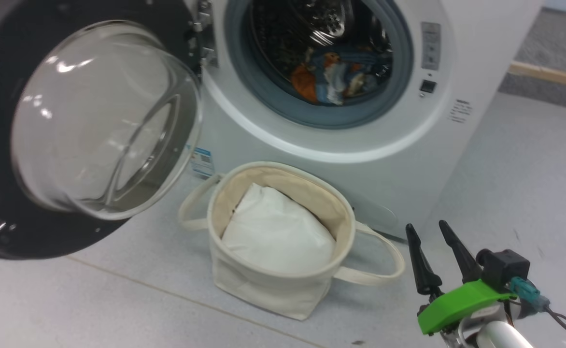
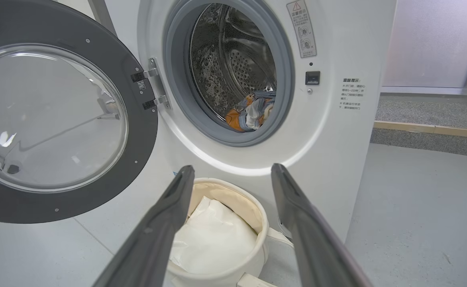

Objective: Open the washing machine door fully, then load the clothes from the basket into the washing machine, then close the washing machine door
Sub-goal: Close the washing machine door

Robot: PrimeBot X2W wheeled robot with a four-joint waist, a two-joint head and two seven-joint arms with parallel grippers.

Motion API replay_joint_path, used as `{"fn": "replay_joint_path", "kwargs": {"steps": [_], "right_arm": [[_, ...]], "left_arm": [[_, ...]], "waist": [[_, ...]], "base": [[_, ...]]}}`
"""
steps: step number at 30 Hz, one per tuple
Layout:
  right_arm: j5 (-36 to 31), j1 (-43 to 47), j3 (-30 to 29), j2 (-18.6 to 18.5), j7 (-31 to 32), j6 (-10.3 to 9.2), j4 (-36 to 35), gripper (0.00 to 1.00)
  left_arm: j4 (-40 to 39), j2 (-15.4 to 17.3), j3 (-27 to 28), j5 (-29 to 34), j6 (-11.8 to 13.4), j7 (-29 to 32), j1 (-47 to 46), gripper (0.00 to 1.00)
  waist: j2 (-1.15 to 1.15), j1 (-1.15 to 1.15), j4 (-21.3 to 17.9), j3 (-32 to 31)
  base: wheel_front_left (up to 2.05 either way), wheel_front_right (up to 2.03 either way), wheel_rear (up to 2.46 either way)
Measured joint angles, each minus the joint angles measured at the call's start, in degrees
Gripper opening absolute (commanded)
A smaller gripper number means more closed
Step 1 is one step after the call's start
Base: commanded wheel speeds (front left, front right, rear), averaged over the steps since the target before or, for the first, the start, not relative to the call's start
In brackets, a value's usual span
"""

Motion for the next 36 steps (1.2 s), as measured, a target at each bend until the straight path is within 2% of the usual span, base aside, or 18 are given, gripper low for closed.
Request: {"fn": "replay_joint_path", "kwargs": {"steps": [4, 11, 17, 20, 21, 26, 32, 36], "right_arm": [[-0.1, -0.3, 0.1, -0.8, 0.0, 0.0, -0.2, 1.0], [-0.4, -1.7, 0.0, -1.9, 0.0, 0.0, -0.3, 1.0], [-0.4, -1.8, -0.1, -2.0, 0.0, 0.0, -0.3, 1.0], [-0.4, -1.7, -0.3, -1.9, 0.0, 0.0, -0.3, 1.0], [-0.4, -1.7, -0.3, -1.9, 0.0, 0.0, -0.3, 1.0], [-0.4, -1.1, -0.3, -1.0, 0.0, 0.0, -0.6, 1.0], [-0.3, -0.4, -0.2, 0.2, 0.0, 0.0, -0.6, 1.0], [-0.3, 0.1, -0.2, 0.9, 0.0, 0.0, -0.5, 1.0]], "left_arm": [[4.4, 2.6, 1.1, -1.3, -0.8, 2.8, -1.2, 0.0], [8.9, 4.3, 1.3, -3.1, -2.6, 8.3, -2.8, 0.0], [10.3, 5.4, -1.3, -3.7, -3.2, 20.6, -3.4, 0.0], [10.3, 3.8, -3.5, -3.7, -3.7, 26.0, -3.3, 0.0], [10.3, 3.8, -3.5, -3.7, -3.7, 26.0, -3.3, 0.0], [7.9, -0.7, -7.4, -4.3, -4.4, 36.2, -2.2, 0.0], [-0.1, -5.9, -11.0, -5.1, -4.6, 43.5, 1.5, 0.0], [-7.3, -8.5, -12.9, -5.1, -2.8, 47.5, 5.5, 0.0]], "waist": [[0.0, 0.0, -2.8, 1.5], [0.0, 0.01, -5.9, 3.9], [0.0, 0.0, -5.3, 3.7], [0.0, 0.0, -4.2, 3.2], [0.0, 0.0, -4.2, 3.2], [0.0, 0.0, -1.9, 2.0], [0.0, -0.01, 0.5, 0.4], [0.0, -0.01, 0.3, -0.4]], "base": [[0.0, 0.0, 0.0], [0.0, 0.0, 0.0], [0.0, 0.0, 0.0], [0.0, 0.0, 0.0], [0.0, 0.0, 0.0], [0.0, 0.0, 0.0], [0.0, 0.0, 0.0], [0.0, 0.0, 0.0]]}}
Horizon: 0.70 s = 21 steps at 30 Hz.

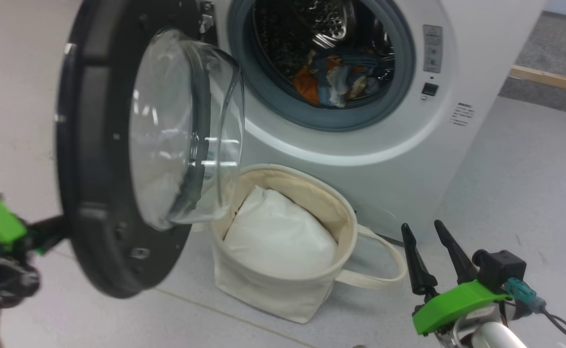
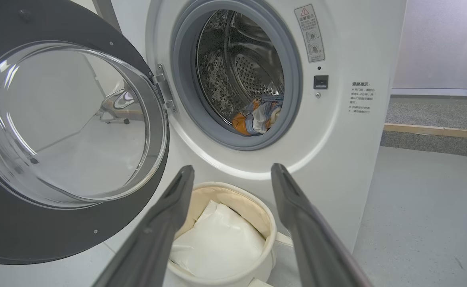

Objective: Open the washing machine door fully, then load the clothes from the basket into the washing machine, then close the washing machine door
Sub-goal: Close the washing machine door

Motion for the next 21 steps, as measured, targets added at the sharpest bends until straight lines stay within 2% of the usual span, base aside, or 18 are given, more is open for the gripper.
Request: {"fn": "replay_joint_path", "kwargs": {"steps": [7, 9, 12, 21], "right_arm": [[0.0, 0.0, -0.2, 0.9, 0.0, 0.0, 0.0, 1.0], [0.0, 0.0, -0.6, 1.1, 0.0, 0.0, 0.0, 1.0], [0.0, 0.0, -0.8, 1.1, 0.0, 0.0, 0.0, 1.0], [-0.7, -0.1, -1.7, 1.1, 0.0, 0.0, -0.8, 1.0]], "left_arm": [[-14.8, -6.4, -3.6, 0.0, 4.2, 3.9, 7.0, 0.0], [-20.6, -8.1, -4.3, -0.5, 5.8, 4.4, 9.4, 0.0], [-24.0, -9.5, -4.3, -0.5, 6.8, 2.9, 10.9, 0.0], [-25.7, -12.0, -2.6, -0.2, 6.3, -3.4, 12.5, 0.0]], "waist": [[0.0, 0.0, -3.4, -0.3], [0.0, 0.0, -5.8, -0.2], [0.0, 0.01, -8.6, 0.0], [0.0, 0.01, -19.2, 1.0]], "base": [[0.0, 0.0, 0.0], [0.0, 0.0, 0.0], [0.0, 0.0, 0.0], [0.0, 0.0, 0.0]]}}
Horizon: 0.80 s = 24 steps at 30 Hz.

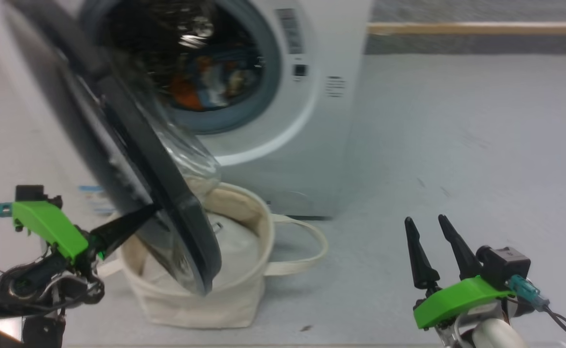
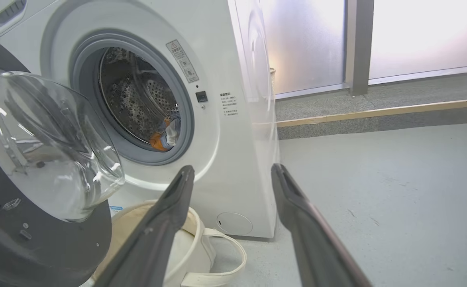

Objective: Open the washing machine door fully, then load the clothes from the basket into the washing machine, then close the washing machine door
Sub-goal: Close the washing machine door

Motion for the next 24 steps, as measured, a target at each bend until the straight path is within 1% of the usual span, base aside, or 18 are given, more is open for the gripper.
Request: {"fn": "replay_joint_path", "kwargs": {"steps": [3, 6, 9, 14, 16, 19, 24], "right_arm": [[0.0, -0.1, -0.1, 0.0, 0.0, 0.0, -0.1, 1.0], [0.0, -0.3, -0.1, 0.0, 0.0, 0.0, -0.3, 1.0], [0.0, -0.9, 0.0, 0.1, 0.0, 0.0, -0.4, 1.0], [0.0, -2.0, -0.1, 0.1, 0.0, 0.0, -0.6, 1.0], [0.0, -2.2, -0.2, 0.1, 0.0, 0.0, -0.7, 1.0], [0.0, -2.3, -0.4, 0.2, 0.0, 0.0, -0.7, 1.0], [0.0, -2.4, 0.2, 0.3, 0.0, 0.0, -0.6, 1.0]], "left_arm": [[0.6, -0.2, 1.1, 0.6, -1.0, -2.7, -0.4, 0.0], [2.6, -0.3, 3.0, 0.5, -1.1, -5.1, -1.5, 0.0], [4.9, 0.1, 4.9, 0.5, -1.9, -7.7, -3.2, 0.0], [8.0, 0.5, 6.6, 0.5, -3.0, -11.2, -5.9, 0.0], [9.1, 0.4, 6.8, 0.5, -3.4, -12.1, -7.3, 0.0], [10.1, 0.2, 6.8, 0.5, -3.7, -12.5, -8.7, 0.0], [11.3, 0.1, 6.4, 1.2, -5.1, -14.2, -9.2, 0.0]], "waist": [[0.0, 0.0, -3.9, 0.6], [0.0, 0.01, -7.7, 1.2], [0.0, 0.01, -11.2, 1.9], [0.0, 0.01, -16.0, 3.3], [0.0, 0.01, -17.1, 4.0], [0.0, 0.01, -17.4, 4.6], [0.0, 0.0, -15.6, 4.6]], "base": [[0.0, 0.0, 0.0], [0.0, 0.0, 0.0], [0.0, 0.0, 0.0], [0.0, 0.0, 0.0], [0.0, 0.0, 0.0], [0.0, 0.0, 0.0], [0.0, 0.0, 0.0]]}}
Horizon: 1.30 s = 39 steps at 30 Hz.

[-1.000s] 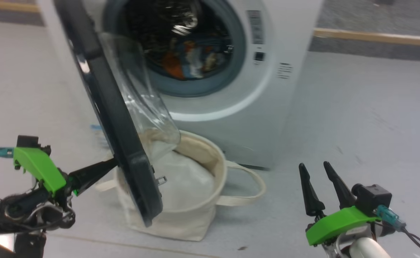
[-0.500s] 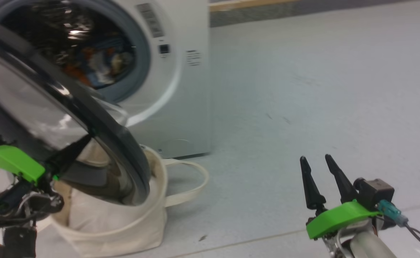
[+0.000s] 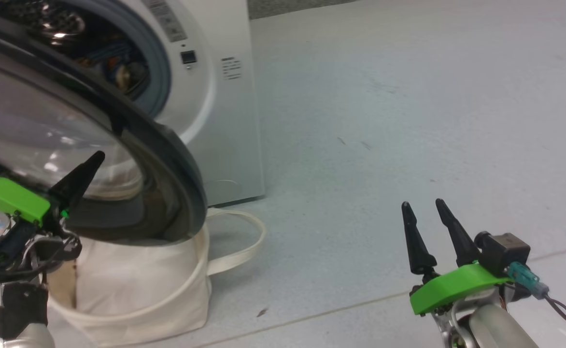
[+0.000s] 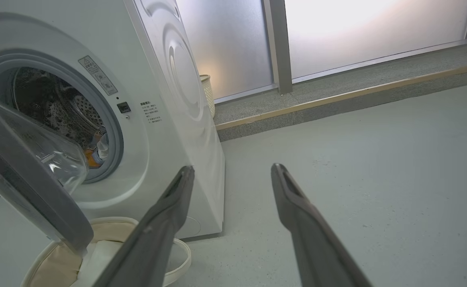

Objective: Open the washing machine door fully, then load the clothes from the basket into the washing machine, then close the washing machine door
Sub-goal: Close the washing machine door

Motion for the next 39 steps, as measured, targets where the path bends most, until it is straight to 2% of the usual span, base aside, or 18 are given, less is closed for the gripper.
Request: {"fn": "replay_joint_path", "kwargs": {"steps": [2, 3, 4, 9, 14, 17, 21, 25, 27, 30, 34, 39], "right_arm": [[0.0, 0.0, 0.0, 0.0, 0.0, 0.0, 0.1, 1.0], [0.0, -0.1, 0.1, 0.0, 0.0, 0.0, 0.1, 1.0], [0.0, -0.1, 0.1, 0.0, 0.0, 0.0, 0.2, 1.0], [0.0, -0.1, 0.1, 0.0, 0.0, 0.0, 0.4, 1.0], [0.0, -0.1, -0.4, -0.1, 0.0, 0.0, 0.3, 1.0], [0.0, -0.1, -0.8, -0.2, 0.0, 0.0, 0.1, 1.0], [0.0, -0.1, -1.1, -0.4, 0.0, 0.0, -0.2, 1.0], [0.0, 0.0, -1.7, -0.7, 0.0, 0.0, -0.4, 1.0], [0.0, 0.0, -1.7, -1.0, 0.0, 0.0, -0.4, 1.0], [0.0, 0.1, -1.9, -1.3, 0.0, 0.0, -0.5, 1.0], [-0.4, 0.2, -2.1, -1.8, 0.0, 0.0, -0.7, 1.0], [-0.5, 0.2, -2.2, -1.8, 0.0, 0.0, -1.1, 1.0]], "left_arm": [[0.2, -0.1, 0.1, 0.1, -0.3, -0.6, 0.0, 0.0], [0.2, -0.1, 0.2, 0.1, -0.3, -0.6, 0.0, 0.89], [0.2, -0.2, 0.1, 0.1, -0.4, -0.6, 0.1, 1.0], [-2.6, -0.6, -1.3, 1.8, -2.2, -1.6, 2.3, 1.0], [-8.6, -0.4, -3.3, 7.4, -4.5, -9.5, 6.4, 1.0], [-12.5, 1.0, -6.9, 14.6, -5.0, -17.4, 10.1, 1.0], [-17.2, 7.4, -18.0, 27.7, -5.1, -33.8, 16.6, 1.0], [-12.7, 10.9, -23.6, 37.0, -5.1, -49.7, 20.7, 1.0], [-8.7, 11.4, -24.8, 40.2, -5.1, -55.2, 21.4, 1.0], [-3.4, 11.3, -26.1, 43.7, -5.0, -58.5, 21.4, 1.0], [0.8, 10.5, -26.4, 47.3, -3.7, -59.8, 21.0, 1.0], [-0.4, 8.7, -22.8, 49.1, -3.5, -59.8, 20.2, 1.0]], "waist": [[0.0, 0.0, 1.2, -0.2], [0.0, 0.0, 1.9, -0.3], [0.0, 0.0, 2.6, -0.4], [0.0, 0.0, 6.7, -0.9], [0.0, 0.0, 11.0, -1.4], [0.0, 0.0, 13.4, -1.6], [0.0, 0.0, 16.0, -1.8], [0.0, 0.0, 17.7, -2.1], [0.0, 0.0, 18.1, -2.4], [0.0, 0.0, 18.4, -2.6], [0.0, 0.0, 18.4, -2.5], [0.0, 0.0, 18.0, -2.4]], "base": [[0.0, 0.0, 0.0], [0.0, 0.0, 0.0], [0.0, 0.0, 0.0], [0.0, 0.0, 0.0], [0.0, 0.0, 0.0], [0.0, 0.0, 0.0], [0.0, 0.0, 0.0], [0.0, 0.0, 0.0], [0.0, 0.0, 0.0], [0.0, 0.0, 0.0], [0.0, 0.0, 0.0], [0.0, 0.0, 0.0]]}}
